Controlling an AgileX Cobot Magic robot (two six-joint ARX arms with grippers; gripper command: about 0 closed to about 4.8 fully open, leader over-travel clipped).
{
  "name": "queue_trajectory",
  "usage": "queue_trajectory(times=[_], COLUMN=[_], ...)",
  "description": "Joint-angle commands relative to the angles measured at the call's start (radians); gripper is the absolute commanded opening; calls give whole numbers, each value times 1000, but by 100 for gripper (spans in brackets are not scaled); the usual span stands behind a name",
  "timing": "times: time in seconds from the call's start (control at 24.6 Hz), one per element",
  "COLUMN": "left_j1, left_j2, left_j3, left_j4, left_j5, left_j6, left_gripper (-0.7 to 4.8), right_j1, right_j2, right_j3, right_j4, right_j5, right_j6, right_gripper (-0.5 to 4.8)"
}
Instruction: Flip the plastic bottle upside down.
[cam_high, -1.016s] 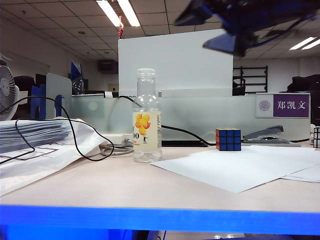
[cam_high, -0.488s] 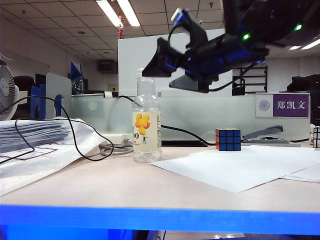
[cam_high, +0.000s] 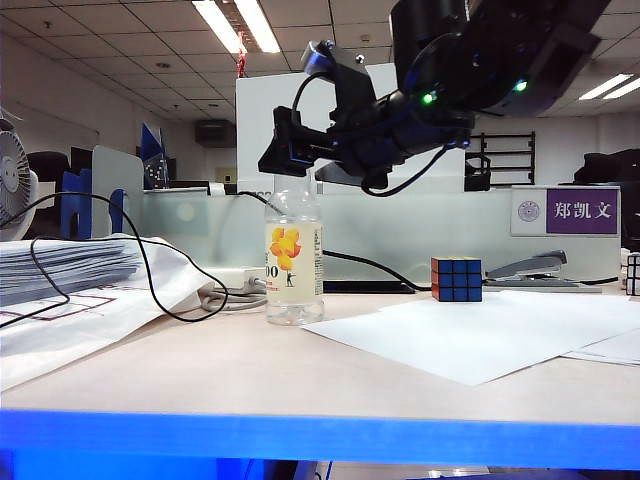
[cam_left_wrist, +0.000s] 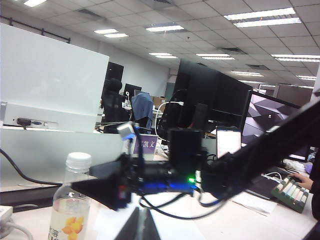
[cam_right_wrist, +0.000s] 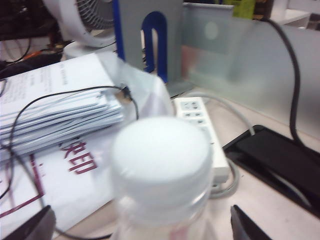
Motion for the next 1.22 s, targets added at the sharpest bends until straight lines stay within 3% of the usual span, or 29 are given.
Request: queue_trajectory(times=[0.04,0.41,0.45,0.53,0.73,0.77,0.81,0.85,0.94,1.02,1.22], left_j1=[-2,-2,-2,-2,-2,-2,-2,-2,-2,-2,-2], left_j2=[-2,-2,-2,-2,-2,-2,-2,-2,-2,-2,-2], left_j3=[5,5,5,5,5,5,5,5,5,5,5], left_j4=[8,8,8,9,9,9,9,9,9,9,9], left_j5=[16,12,12,12,12,12,12,12,12,12,11], left_j6=[-4,-3,-3,-3,-3,-3,-3,-3,-3,-3,0], left_gripper=[-1,1,4,4,4,4,4,4,4,4,4], right_j1=[0,6,8,16,23,23,23,23,23,23,16], right_j2=[24,42,42,42,47,47,47,48,48,48,48], right_j3=[44,55,55,55,55,55,55,55,56,69,80], right_j4=[12,1,1,2,9,11,19,33,54,50,173], right_j5=[32,37,36,38,39,39,40,40,42,61,57], right_j6=[-4,-4,-4,-5,14,32,51,54,57,128,530], right_gripper=[479,470,364,258,208,164,65,22,9,-6,-6])
